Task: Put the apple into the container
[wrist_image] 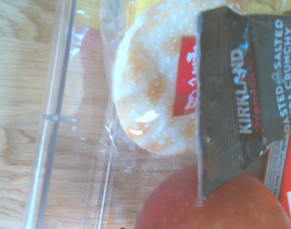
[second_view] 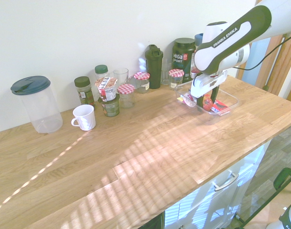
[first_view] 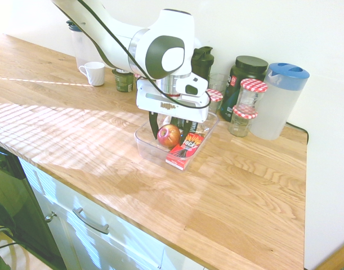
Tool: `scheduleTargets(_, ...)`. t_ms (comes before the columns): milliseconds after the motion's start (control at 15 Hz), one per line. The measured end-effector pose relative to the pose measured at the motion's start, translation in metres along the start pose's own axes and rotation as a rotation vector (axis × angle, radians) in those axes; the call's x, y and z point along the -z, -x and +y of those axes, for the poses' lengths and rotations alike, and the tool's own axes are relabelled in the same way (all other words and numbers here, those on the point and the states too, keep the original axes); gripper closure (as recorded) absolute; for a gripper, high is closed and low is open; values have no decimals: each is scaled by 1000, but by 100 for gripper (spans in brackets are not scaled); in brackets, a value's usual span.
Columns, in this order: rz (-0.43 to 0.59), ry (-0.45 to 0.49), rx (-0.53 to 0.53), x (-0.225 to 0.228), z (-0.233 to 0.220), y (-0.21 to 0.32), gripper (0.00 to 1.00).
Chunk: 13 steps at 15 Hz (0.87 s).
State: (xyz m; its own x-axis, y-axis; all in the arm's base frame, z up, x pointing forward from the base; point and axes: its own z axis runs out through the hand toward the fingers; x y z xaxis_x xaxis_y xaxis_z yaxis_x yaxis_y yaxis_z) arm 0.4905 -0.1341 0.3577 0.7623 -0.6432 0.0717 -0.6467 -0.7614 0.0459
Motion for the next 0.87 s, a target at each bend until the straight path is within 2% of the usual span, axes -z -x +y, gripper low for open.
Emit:
scheduleTargets(333, 28, -13, -4, 18, 0, -6, 0)
scheduleTargets(667, 76, -61, -5, 103, 0, -1, 0)
scheduleTargets(867, 65, -90, 15, 148, -8, 20, 0)
